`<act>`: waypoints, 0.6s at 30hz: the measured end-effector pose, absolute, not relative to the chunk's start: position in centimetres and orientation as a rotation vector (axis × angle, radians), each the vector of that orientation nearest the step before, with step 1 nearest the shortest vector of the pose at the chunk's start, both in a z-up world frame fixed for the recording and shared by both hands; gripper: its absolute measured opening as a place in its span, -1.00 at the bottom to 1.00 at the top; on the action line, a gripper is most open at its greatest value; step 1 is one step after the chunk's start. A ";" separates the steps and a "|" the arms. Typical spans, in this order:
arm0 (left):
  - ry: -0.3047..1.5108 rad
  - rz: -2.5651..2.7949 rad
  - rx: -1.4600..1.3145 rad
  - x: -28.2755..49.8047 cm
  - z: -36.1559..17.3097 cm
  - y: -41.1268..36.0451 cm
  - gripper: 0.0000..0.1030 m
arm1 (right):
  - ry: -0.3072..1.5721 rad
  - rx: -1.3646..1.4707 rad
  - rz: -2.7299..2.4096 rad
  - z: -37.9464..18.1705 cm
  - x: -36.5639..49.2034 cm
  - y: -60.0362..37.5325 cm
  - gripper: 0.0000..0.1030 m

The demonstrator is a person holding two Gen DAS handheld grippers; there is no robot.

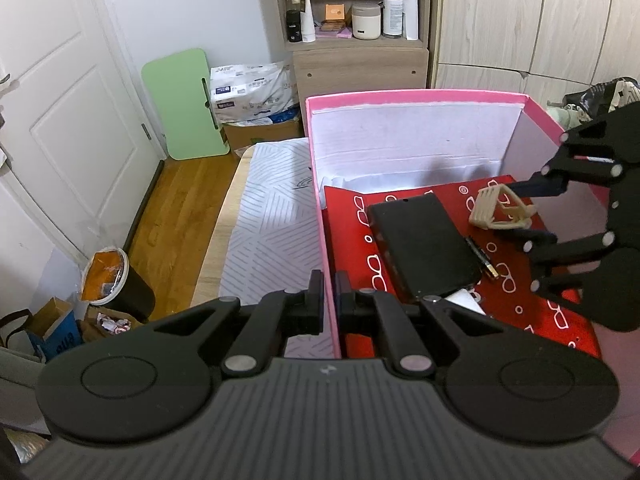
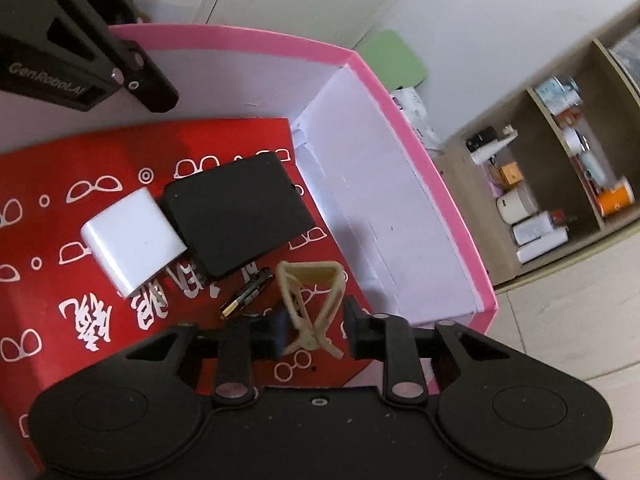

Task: Organize rigid objects
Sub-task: 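Lower the cream holder into the pink box and release it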

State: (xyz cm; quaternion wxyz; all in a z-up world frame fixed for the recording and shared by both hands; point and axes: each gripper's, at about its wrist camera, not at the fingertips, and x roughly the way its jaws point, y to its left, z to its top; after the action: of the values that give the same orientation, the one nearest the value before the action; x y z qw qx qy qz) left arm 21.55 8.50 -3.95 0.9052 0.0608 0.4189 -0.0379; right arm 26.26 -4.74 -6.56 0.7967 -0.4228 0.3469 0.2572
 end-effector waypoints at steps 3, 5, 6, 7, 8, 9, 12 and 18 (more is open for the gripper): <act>0.866 -0.078 0.124 21.5 -3.9 8.5 -0.90 | 0.762 -0.717 0.593 -4.4 26.1 -6.3 -0.17; 0.865 -0.078 0.126 21.5 -3.9 8.5 -0.90 | 0.751 -0.580 0.633 -2.5 25.4 -8.0 -0.06; 0.865 -0.078 0.128 21.5 -3.9 8.5 -0.90 | 0.744 -0.525 0.645 -1.6 24.9 -8.8 0.00; 0.864 -0.080 0.127 21.5 -3.9 8.5 -0.90 | 0.739 -0.471 0.652 -0.8 24.4 -9.6 0.00; 0.864 -0.081 0.123 21.5 -3.9 8.5 -0.90 | 0.728 -0.417 0.658 0.0 23.8 -10.6 0.01; 0.863 -0.083 0.115 21.5 -3.9 8.6 -0.89 | 0.717 -0.370 0.661 0.7 23.2 -11.4 0.02; 0.862 -0.087 0.114 21.5 -3.9 8.6 -0.89 | 0.684 -0.228 0.642 2.1 21.2 -14.3 0.03; 0.862 -0.085 0.135 21.7 -3.9 8.3 -0.89 | 0.678 0.005 0.548 2.0 18.9 -19.7 0.07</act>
State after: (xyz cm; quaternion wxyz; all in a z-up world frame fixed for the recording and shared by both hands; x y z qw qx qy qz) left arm 21.66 8.26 -3.87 0.9054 0.0654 0.4174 -0.0409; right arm 18.91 -19.71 2.00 0.9065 0.0024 0.3282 0.2656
